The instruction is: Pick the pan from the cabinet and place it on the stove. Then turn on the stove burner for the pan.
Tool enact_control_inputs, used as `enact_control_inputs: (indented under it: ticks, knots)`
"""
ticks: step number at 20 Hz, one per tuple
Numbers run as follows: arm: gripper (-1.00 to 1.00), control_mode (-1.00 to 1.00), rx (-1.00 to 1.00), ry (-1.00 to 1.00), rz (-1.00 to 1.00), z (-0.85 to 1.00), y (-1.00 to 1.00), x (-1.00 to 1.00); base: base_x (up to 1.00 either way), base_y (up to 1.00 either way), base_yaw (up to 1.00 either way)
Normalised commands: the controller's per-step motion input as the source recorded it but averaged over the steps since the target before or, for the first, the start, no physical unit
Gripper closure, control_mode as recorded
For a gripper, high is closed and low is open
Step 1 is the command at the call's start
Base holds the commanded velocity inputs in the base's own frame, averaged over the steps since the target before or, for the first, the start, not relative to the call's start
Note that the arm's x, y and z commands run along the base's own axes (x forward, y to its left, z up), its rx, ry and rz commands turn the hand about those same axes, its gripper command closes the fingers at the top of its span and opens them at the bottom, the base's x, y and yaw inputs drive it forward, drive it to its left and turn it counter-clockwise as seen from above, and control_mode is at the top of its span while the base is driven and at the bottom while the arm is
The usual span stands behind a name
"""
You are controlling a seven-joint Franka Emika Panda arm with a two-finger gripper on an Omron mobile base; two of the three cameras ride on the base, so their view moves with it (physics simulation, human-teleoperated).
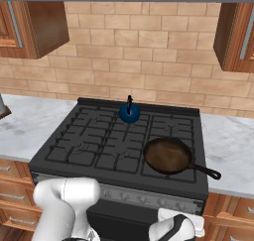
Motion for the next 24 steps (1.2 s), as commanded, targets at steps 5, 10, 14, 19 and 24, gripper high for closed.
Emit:
enact_control_inputs:
  ticks: [5, 10, 14, 19, 24]
  knots:
    - [-1.00, -1.00, 0.00, 0.00, 0.00, -0.07, 0.00, 0.13, 0.00, 0.00, 0.00]
    - [1.00, -1.00, 0.00, 0.00, 0.00, -0.08, 0.00, 0.09, 0.00, 0.00, 0.00]
    - [1.00, -1.00, 0.00, 0.00, 0.00, -0.09, 0.00, 0.18, 0.00, 0.00, 0.00]
    - [1.00, -1.00, 0.00, 0.00, 0.00, -0.01, 0.00, 0.14, 0.00, 0.00, 0.00]
    - [1.00, -1.00, 0.00, 0.00, 0.00, 0.00, -0.06, 0.01, 0.00, 0.00, 0.00]
